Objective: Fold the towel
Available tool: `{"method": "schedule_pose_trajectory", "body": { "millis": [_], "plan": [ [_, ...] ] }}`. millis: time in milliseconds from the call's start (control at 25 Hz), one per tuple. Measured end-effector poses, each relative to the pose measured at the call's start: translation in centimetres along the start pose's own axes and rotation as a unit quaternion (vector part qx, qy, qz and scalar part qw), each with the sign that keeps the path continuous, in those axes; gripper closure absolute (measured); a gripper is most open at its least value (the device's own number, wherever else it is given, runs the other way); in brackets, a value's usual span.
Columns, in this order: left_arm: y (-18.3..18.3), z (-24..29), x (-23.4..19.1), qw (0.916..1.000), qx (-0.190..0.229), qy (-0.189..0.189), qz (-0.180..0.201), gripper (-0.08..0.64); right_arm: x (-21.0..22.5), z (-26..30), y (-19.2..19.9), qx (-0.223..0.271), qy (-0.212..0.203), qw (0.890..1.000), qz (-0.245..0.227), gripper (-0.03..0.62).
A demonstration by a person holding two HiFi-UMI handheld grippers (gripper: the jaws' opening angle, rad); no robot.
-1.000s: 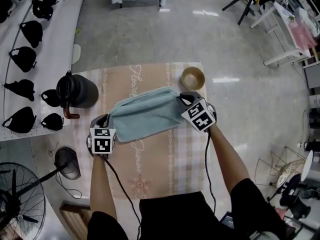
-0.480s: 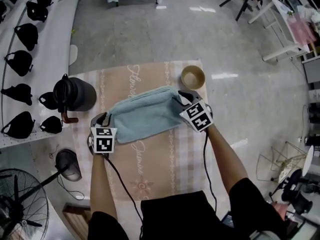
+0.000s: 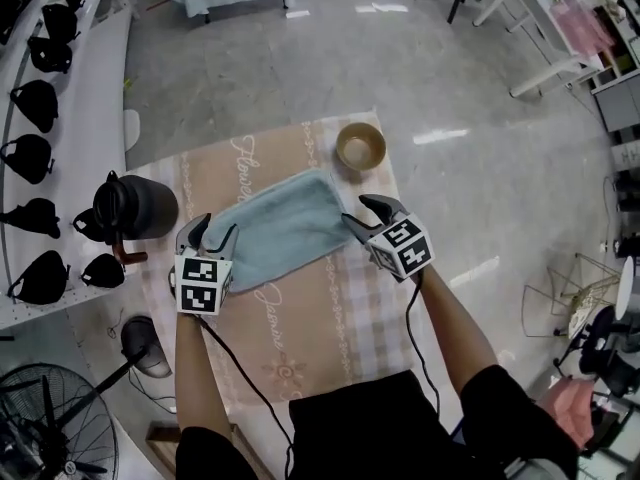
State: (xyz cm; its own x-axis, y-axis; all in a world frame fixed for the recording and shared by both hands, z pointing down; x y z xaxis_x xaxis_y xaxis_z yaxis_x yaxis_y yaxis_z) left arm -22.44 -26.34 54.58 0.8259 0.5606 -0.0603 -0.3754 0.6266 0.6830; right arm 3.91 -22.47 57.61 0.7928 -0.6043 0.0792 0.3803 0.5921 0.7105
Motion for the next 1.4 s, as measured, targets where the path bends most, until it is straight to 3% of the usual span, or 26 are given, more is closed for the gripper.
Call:
{"method": "schedule_pose_trajectory", "body": {
  "millis": [200,320,520,640,920,1040,1200,1280,1400],
  "plan": [
    [-3.3,3.7,3.6,0.9942,-0.021,0.072,0.078,0.341,-1.5,-1.5,2.1,0.001,0.010,0.999,0.052,0.396],
    [-5.5,5.7,7.3,0.9841,-0.035,0.120,0.127,0.342,-1.4,-2.8,3.4,0.009,0.016,0.995,0.101,0.396],
    [-7.9,9.4,12.9,0.9650,-0.054,0.190,0.173,0.341,-1.7,-3.4,5.1,0.005,0.017,0.988,0.155,0.396],
    [-8.3,11.7,15.1,0.9450,-0.087,0.225,0.221,0.341,-2.1,-3.1,6.1,0.000,0.020,0.981,0.190,0.396],
    [-8.0,16.7,17.1,0.8823,-0.190,0.269,0.337,0.330,-1.7,-2.2,6.5,-0.003,0.016,0.969,0.245,0.396],
    [-7.6,18.4,17.2,0.8583,-0.226,0.279,0.366,0.328,-1.5,-1.7,6.6,-0.014,0.014,0.962,0.272,0.396],
    [-6.6,18.7,17.9,0.8184,-0.276,0.314,0.394,0.328,-1.7,-1.1,6.4,-0.018,0.004,0.954,0.299,0.396],
    [-6.2,18.9,17.7,0.8091,-0.290,0.321,0.398,0.328,-1.7,-0.7,6.4,-0.022,0.006,0.953,0.303,0.396],
    [-5.6,19.6,17.4,0.8100,-0.300,0.323,0.387,0.327,-1.7,0.1,7.0,-0.035,0.013,0.948,0.315,0.396]
  ]
}}
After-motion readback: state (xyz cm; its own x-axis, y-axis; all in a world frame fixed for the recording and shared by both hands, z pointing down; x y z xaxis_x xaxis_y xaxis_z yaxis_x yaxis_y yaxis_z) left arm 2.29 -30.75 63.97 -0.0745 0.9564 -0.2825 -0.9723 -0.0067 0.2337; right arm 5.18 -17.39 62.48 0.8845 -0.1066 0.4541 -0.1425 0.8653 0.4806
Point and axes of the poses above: the fingertips, and each gripper's own axes: z forward along the fingers, x to its right, y out of its underside, the point moved 2 cm from there along -z, backward along the fingers, and after that the axes turned 8 degrees about -z, right-handed, at the moved point
